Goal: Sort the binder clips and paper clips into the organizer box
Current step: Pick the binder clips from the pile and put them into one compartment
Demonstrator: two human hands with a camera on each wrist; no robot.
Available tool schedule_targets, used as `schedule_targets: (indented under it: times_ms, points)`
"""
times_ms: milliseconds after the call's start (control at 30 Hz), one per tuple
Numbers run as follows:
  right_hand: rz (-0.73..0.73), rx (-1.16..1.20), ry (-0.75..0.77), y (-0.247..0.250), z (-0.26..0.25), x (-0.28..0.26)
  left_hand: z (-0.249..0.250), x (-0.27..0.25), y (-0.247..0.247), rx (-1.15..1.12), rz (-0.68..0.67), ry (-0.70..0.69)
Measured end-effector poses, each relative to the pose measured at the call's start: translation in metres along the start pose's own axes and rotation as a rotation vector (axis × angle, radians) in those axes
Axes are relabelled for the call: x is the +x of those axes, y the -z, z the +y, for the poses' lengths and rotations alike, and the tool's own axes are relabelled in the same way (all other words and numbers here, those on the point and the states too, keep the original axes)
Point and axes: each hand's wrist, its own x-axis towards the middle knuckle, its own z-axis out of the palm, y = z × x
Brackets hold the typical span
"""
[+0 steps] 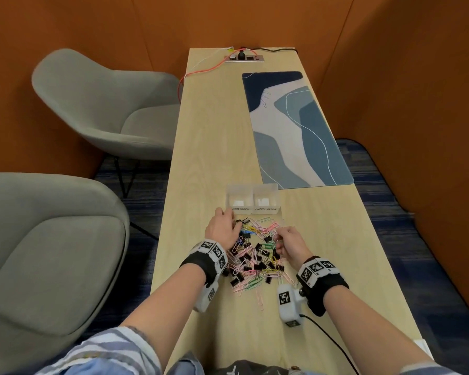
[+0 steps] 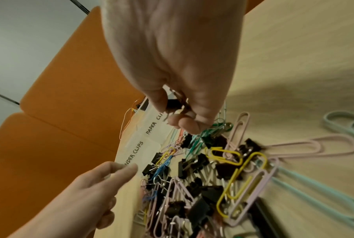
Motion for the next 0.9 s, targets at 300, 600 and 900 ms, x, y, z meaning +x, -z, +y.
schedule_targets:
  times_ms: [300,600,900]
  points:
    - [0.074,-0.833,0.308,-0.005,0.005,0.0,0.01,0.007,-0.013,0.047,0.06,0.028]
    - [-0.014,-1.189,0.462,-0.009,0.001,-0.001,-0.003,0.003,-0.01,-0.051,0.048,-0.008]
    - [-0.071,-0.832,0.264,-0.003,-0.007,0.006,-0.012,0.003,0.014,-0.29,-0.04,0.101]
